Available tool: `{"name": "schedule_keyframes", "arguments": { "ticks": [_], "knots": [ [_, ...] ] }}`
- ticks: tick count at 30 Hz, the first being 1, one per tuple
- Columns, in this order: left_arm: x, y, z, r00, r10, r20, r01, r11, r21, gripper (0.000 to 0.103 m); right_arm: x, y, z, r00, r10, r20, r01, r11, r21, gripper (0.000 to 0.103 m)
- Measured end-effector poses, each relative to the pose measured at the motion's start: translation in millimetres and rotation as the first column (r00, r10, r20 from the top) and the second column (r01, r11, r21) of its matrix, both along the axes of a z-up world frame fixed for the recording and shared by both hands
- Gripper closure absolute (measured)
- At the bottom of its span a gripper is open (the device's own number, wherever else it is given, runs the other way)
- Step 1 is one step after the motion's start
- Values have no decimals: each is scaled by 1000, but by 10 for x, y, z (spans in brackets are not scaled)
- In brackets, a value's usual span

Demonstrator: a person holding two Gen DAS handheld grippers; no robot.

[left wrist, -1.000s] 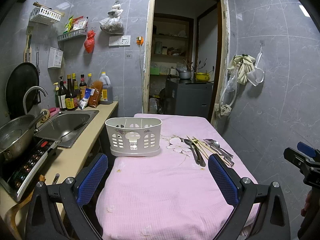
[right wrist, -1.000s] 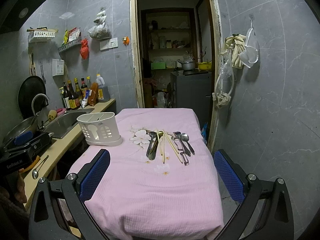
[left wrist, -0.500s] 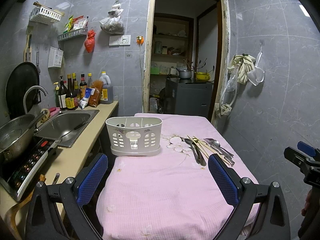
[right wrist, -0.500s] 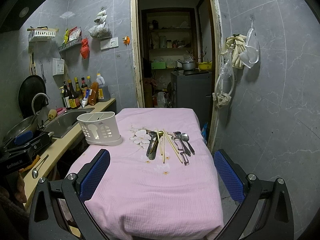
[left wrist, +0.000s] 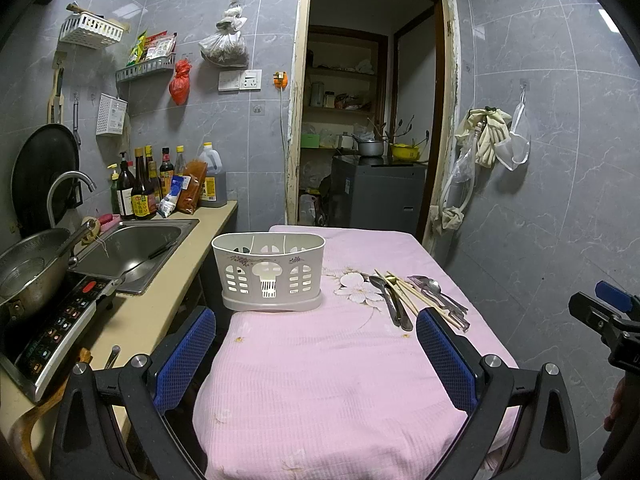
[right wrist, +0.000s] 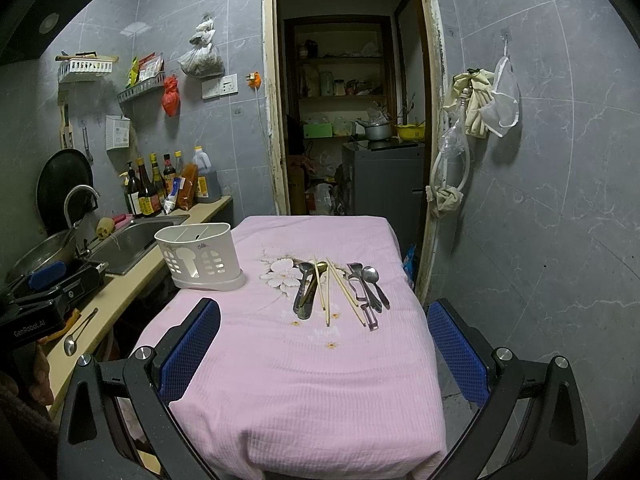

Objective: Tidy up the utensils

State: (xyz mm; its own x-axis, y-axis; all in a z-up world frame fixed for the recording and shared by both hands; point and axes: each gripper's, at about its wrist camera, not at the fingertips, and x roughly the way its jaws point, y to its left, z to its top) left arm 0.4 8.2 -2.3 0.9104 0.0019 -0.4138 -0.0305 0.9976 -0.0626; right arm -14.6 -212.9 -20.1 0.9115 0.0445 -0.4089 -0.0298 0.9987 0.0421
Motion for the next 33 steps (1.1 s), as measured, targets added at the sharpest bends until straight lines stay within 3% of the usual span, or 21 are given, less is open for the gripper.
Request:
{"name": "schedule_keyframes", "arguments": {
  "ticks": [25,33],
  "knots": [
    [3,0,2,1000,1,-3,-1,1000,1,2,14,-3,15,1000,2,-3,-2,1000,-1,1],
    [-59,232,-224,1000,8,-7,-8,1000,-1,2,-3,56,-41,1000,2,-5,-2,1000,-1,1]
  ]
}}
